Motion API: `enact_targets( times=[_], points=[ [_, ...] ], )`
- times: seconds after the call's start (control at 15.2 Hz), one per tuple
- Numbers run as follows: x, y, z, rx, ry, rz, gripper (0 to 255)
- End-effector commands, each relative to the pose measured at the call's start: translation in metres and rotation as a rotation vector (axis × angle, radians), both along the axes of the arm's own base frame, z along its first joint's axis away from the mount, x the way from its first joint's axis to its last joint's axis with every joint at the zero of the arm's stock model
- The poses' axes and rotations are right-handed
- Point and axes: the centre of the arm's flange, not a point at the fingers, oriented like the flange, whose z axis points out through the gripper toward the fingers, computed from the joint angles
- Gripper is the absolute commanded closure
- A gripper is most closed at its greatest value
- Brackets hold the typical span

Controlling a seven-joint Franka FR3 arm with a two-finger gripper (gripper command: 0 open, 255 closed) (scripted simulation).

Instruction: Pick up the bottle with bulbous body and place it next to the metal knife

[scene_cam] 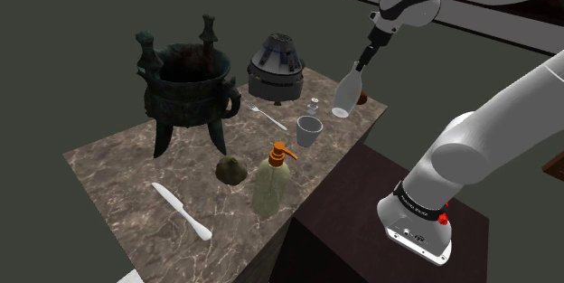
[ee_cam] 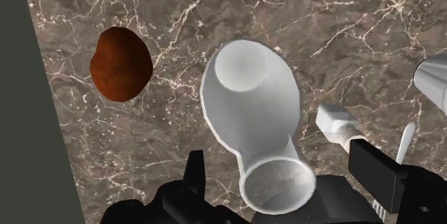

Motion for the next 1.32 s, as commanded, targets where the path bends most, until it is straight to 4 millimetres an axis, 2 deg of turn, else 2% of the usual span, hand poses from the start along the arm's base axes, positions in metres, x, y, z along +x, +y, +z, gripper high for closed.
enact_targets(
  times=[0.0,0.2,0.66,0.73,1.25],
  points=[
    [0.002,-0.001,-0.01,-0.001,0.0,0.0,0],
    [0.004,0.0,-0.024,-0.001,0.0,0.0,0],
    [0.004,0.0,-0.024,-0.001,0.0,0.0,0],
    [0.004,0.0,-0.024,-0.001,0.0,0.0,255],
    [0.004,0.0,-0.023,-0.001,0.0,0.0,255]
  ],
)
